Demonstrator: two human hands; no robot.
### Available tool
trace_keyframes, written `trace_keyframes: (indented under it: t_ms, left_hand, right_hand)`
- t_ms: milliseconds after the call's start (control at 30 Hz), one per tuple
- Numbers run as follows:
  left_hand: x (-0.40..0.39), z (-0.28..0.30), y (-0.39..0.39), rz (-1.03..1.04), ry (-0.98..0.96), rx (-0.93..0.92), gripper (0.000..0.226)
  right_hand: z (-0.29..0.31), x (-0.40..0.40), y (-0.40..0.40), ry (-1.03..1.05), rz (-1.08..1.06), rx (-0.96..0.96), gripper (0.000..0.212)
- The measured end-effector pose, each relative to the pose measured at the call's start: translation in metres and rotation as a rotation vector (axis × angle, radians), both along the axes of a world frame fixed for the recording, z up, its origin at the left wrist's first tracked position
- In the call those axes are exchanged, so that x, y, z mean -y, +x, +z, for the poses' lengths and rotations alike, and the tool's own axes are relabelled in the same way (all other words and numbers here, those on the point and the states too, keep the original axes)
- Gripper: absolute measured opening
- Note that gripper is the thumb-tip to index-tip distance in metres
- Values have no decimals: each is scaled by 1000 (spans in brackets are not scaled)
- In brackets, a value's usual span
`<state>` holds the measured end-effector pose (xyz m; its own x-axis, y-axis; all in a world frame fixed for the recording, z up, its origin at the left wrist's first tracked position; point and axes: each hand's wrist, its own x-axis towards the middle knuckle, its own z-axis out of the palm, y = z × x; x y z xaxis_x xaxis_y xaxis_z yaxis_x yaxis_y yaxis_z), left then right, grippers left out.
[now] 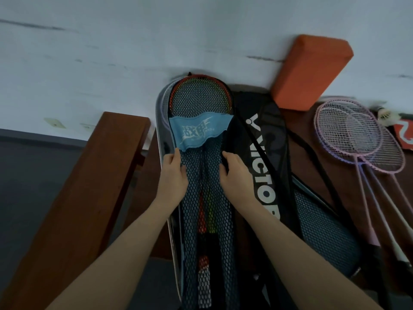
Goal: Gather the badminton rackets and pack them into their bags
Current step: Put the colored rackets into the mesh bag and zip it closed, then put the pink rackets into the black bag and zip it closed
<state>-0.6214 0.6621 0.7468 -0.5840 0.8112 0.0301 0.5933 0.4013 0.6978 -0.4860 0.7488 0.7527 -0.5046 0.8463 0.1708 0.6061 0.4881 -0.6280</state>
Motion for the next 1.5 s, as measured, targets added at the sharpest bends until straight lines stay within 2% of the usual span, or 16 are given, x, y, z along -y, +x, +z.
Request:
trace_keyframes:
  t_ms: [100, 200, 267, 500, 633, 733, 833, 1000, 1133, 1333, 1500]
  left_hand:
    - [-3, -7, -11, -4, -46, -69, 53]
    - [-3, -15, -19, -31, -298, -323, 58]
    - [0, -20, -17, -83, -383, -376, 60]
    - [14, -3, 42, -185, -225, -405, 54]
    - [21, 4, 112, -313, -189, -324, 58]
    - [27, -1, 166, -422, -219, -326, 55]
    - [37, -13, 208, -465, -297, -333, 52]
    - [66, -35, 252, -406, -454, -355, 60]
    - [79, -37, 269, -230, -485, -240, 69]
    - [80, -17, 270, -63, -220, 201, 71]
    - [77, 3, 257, 35, -78, 219, 64]
  right_hand:
    - [-14, 0, -13, 40, 8, 71, 35]
    - [-30, -1, -16, 111, 8, 271, 38]
    - [-34, 0, -12, 110, 11, 327, 41]
    - [-20, 16, 54, 39, -44, 125, 37]
    - [-27, 32, 135, -1, -195, 139, 30]
    - [-41, 43, 195, -64, -258, 217, 28]
    - [-52, 58, 237, -134, -221, 245, 26]
    - [-58, 84, 259, -288, -166, 121, 37]
    - [-52, 85, 257, -352, -146, -69, 32]
    - [-29, 82, 257, -312, -145, -316, 31]
    - [-23, 73, 258, -327, -81, -344, 29]
